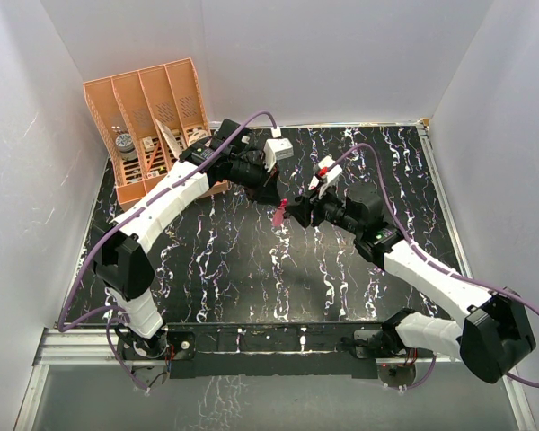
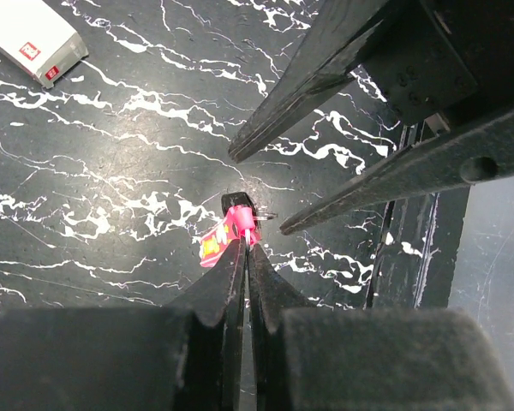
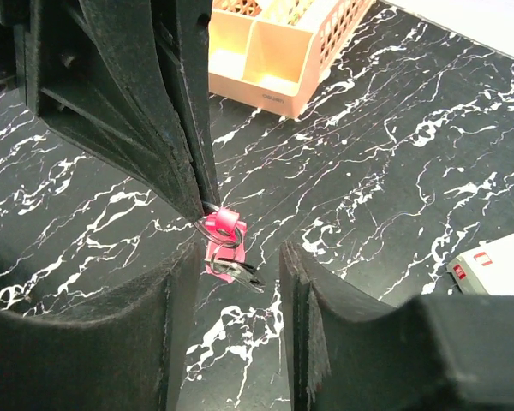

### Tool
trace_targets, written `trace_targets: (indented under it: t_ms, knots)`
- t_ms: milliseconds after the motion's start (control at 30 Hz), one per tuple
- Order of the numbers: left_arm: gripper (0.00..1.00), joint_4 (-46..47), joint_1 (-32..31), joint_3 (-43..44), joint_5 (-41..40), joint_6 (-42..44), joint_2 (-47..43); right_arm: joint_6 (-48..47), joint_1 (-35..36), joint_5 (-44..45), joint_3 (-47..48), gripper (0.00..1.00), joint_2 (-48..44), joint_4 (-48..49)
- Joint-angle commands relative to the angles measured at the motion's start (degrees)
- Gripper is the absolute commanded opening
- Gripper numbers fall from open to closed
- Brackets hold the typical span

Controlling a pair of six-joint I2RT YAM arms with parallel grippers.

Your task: Put the keys on the keyring

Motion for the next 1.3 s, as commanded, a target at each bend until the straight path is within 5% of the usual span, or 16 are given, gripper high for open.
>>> trace_targets:
  t_ms: [0,733,1033,1267]
  knots:
    - [0.0,-1.9,-0.24,1.17,3.76,4.32,-3.48,-0.93,-0.11,-2.15,2.93,0.38,0.39,3.25]
    - [0.0,-6.17,-0.24,2.12,9.66,11.58,-2.14,-0.97,-0.11,-5.0,3.46,0.19,1.86,5.69]
    - [0.0,-6.12,-0.28,2.99,8.22,10.27,-1.21,-1.51,-0.11,-4.99,3.08,0.03,0.99,6.19]
    - [0.0,-0.49,-0.26,0.2,4.65,6.05,-3.3,-1.36,-0.11,-3.8,2.55,0.0,0.39,6.76]
